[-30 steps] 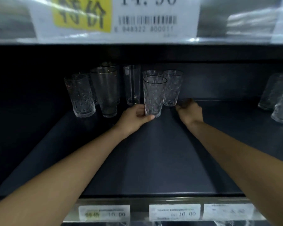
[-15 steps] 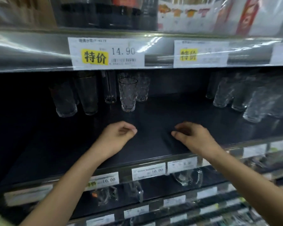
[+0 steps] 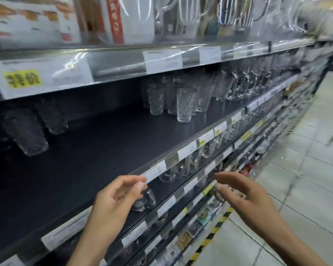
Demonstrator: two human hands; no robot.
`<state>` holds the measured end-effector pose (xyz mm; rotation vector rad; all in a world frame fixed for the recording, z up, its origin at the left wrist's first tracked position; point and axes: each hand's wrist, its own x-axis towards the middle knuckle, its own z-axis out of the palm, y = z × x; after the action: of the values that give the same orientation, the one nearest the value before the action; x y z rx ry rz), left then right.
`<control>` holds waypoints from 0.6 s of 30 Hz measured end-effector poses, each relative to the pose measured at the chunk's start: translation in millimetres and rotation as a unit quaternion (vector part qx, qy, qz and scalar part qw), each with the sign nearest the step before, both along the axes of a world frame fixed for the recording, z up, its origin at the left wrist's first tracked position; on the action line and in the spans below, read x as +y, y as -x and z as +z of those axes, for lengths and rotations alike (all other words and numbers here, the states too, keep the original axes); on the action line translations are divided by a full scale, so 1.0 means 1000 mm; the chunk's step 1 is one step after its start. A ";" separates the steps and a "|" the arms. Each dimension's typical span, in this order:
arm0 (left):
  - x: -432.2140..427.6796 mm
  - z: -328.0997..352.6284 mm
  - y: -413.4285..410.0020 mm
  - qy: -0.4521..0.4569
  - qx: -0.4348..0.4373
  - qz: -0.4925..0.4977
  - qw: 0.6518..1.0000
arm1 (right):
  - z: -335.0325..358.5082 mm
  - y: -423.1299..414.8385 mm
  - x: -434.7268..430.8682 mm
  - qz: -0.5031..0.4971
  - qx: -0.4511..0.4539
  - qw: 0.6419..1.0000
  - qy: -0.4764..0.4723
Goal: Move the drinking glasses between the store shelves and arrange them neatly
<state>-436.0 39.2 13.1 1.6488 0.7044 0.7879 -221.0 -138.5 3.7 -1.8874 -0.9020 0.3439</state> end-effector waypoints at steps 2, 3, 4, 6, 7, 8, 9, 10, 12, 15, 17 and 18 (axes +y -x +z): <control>-0.011 0.001 -0.030 0.000 0.005 -0.025 1.000 | -0.004 -0.018 -0.023 -0.042 0.034 0.998 -0.012; -0.017 0.001 -0.046 -0.001 0.005 -0.036 0.999 | -0.007 -0.028 -0.034 -0.065 0.048 0.997 -0.015; -0.023 0.002 -0.062 -0.003 0.005 -0.048 0.999 | -0.010 -0.040 -0.043 -0.085 0.058 0.995 -0.013; -0.035 0.002 -0.096 -0.003 0.008 -0.069 0.998 | -0.013 -0.063 -0.061 -0.114 0.065 0.991 -0.011; -0.041 0.000 -0.113 0.002 0.012 -0.075 0.997 | -0.013 -0.075 -0.069 -0.124 0.069 0.990 -0.015; -0.047 -0.001 -0.129 0.008 0.017 -0.082 0.996 | -0.013 -0.087 -0.076 -0.131 0.073 0.988 -0.023; -0.053 -0.003 -0.146 0.014 0.021 -0.087 0.996 | -0.013 -0.101 -0.082 -0.137 0.076 0.987 -0.033; -0.059 -0.005 -0.163 0.017 0.024 -0.091 0.995 | -0.014 -0.116 -0.087 -0.139 0.078 0.986 -0.041; -0.070 -0.008 -0.197 0.015 0.033 -0.091 0.995 | -0.015 -0.148 -0.095 -0.139 0.087 0.985 -0.050; -0.084 -0.012 -0.246 0.020 0.044 -0.071 0.996 | -0.019 -0.203 -0.102 -0.128 0.107 0.985 -0.053; -0.090 -0.012 -0.276 0.023 0.050 -0.050 0.997 | -0.018 -0.239 -0.103 -0.117 0.115 0.985 -0.056; -0.092 -0.011 -0.290 0.023 0.048 -0.037 0.998 | -0.016 -0.256 -0.101 -0.108 0.120 0.985 -0.059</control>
<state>-146.1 -53.0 2.2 1.6698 0.7204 0.6383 34.8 -240.0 -12.5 -1.7706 -0.5404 0.3679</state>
